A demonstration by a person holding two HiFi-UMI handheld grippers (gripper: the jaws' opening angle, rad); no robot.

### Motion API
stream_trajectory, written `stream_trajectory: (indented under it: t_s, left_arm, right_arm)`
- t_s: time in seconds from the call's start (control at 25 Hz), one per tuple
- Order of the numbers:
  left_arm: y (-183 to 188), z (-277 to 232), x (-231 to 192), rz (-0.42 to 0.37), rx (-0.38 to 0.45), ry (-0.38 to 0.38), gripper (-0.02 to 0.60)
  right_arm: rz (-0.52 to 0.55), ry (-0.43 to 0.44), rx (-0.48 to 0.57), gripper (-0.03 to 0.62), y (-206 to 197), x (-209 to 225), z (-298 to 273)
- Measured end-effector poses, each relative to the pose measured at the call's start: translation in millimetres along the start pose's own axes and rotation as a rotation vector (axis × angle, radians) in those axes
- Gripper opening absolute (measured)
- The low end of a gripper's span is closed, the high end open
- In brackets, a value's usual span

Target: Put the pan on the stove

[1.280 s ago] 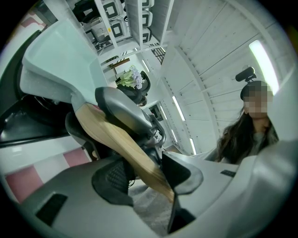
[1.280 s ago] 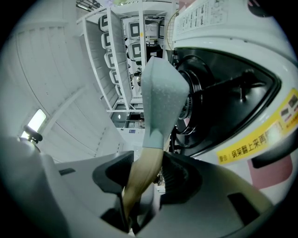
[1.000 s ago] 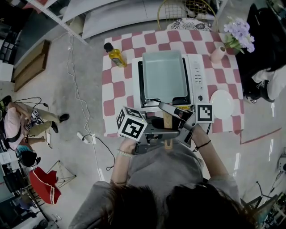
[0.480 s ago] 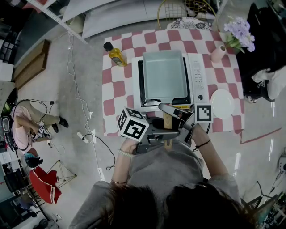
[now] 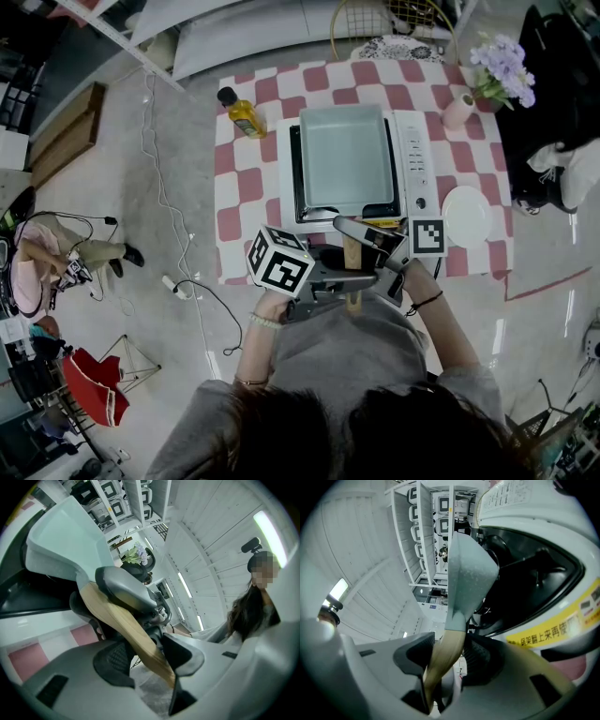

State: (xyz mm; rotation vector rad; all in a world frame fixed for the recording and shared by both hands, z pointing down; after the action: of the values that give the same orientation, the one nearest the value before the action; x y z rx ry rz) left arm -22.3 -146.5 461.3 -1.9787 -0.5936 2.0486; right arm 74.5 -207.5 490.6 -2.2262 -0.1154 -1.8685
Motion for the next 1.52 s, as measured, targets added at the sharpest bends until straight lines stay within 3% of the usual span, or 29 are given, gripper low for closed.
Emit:
stream_trajectory:
  t_s: [0.36,0.72,1.52]
  left_arm:
    - [-2.0,1.4,1.8,-0.009,0.037,0.035,0.203]
    - [-5.4,9.0,2.5,-0.022,0.060,0.105,0.249]
    - [-10.8,56.4,23.8,-0.184,0.149,0.246,0.261]
  right_arm:
    - [0.028,-0.017,-0.012,0.196,0.3,-3.6,-0.8]
    - [0.064,-0.050,-0.004,0.255,-4.2,-6.1,-0.3]
    - [0.080,-0.096,0.182,0.273,-12.5,-10.2,28.8]
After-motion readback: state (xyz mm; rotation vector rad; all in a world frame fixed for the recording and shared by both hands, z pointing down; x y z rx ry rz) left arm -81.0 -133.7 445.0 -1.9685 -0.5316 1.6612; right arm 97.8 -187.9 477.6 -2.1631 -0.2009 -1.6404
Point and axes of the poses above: the fingertips, and each gripper's own axes: z backward along the fingers, x to its right, y out of its top, the point moved 9 cm from there along z, backward along the fingers, and after that the axes turned 12 degrees about -y, right-handed, at the moved point
